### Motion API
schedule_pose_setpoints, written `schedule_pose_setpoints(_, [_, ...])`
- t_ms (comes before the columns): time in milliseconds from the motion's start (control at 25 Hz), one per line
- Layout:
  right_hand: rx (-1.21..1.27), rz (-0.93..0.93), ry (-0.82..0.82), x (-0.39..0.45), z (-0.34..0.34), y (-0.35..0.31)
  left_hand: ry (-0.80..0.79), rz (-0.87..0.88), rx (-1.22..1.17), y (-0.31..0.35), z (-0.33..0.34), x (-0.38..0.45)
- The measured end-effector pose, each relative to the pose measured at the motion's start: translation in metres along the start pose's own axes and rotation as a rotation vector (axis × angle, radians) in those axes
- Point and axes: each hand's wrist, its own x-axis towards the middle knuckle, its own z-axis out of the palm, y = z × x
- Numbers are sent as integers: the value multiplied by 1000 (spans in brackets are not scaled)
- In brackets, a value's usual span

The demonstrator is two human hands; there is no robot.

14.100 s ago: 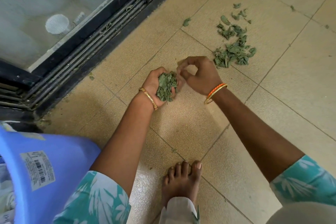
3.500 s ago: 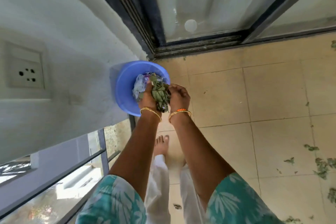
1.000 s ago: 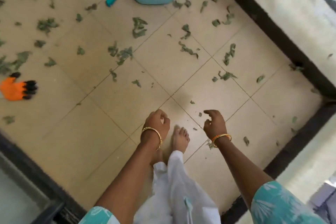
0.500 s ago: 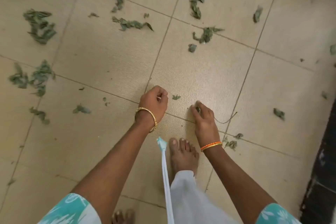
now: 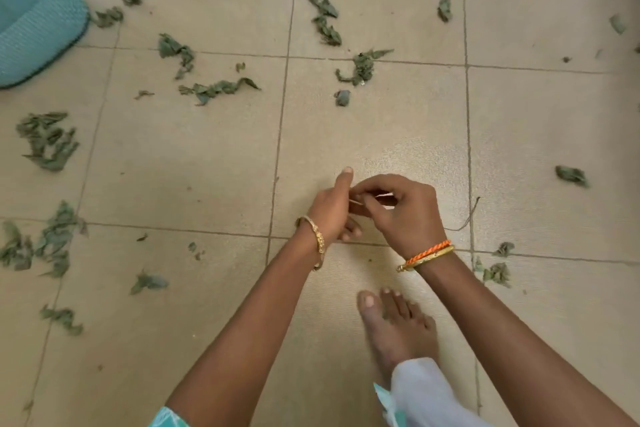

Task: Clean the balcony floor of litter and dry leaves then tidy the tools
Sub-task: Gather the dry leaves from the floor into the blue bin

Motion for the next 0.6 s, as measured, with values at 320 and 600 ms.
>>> schedule_pose_setpoints(320, [-343,-225,-288,15,38,15,225,-19,-251,4,-47,-3])
schedule_pose_setpoints(600, [-567,-384,-146,-24,62,38,220,-18,-268,-1,-65,0])
